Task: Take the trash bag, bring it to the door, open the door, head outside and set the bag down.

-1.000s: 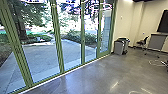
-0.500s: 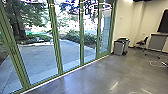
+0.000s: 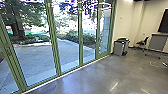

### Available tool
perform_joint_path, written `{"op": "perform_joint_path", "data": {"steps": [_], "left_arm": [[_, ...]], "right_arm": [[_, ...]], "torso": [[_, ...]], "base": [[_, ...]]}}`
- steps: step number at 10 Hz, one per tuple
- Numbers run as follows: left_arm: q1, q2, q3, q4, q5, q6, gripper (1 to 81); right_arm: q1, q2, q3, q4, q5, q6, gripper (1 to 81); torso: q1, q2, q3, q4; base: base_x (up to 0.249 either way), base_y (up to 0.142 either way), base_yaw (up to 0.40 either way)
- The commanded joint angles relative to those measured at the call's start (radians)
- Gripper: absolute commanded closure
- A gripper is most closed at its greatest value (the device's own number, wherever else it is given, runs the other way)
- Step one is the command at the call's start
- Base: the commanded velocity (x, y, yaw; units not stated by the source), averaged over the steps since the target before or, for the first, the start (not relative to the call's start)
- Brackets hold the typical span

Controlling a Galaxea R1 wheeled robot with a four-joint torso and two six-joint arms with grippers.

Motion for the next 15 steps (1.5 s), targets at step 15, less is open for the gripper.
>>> {"op": "perform_joint_path", "data": {"steps": [15], "left_arm": [[-0.067,0.003,-0.002,0.006,0.03,0.006,81.1]], "right_arm": [[0.037,0.019,0.003,-0.038,-0.064,-0.008,1.0]], "torso": [[0.0,0.0,0.0,0.0]], "base": [[0.109,-0.078,0.0]]}}
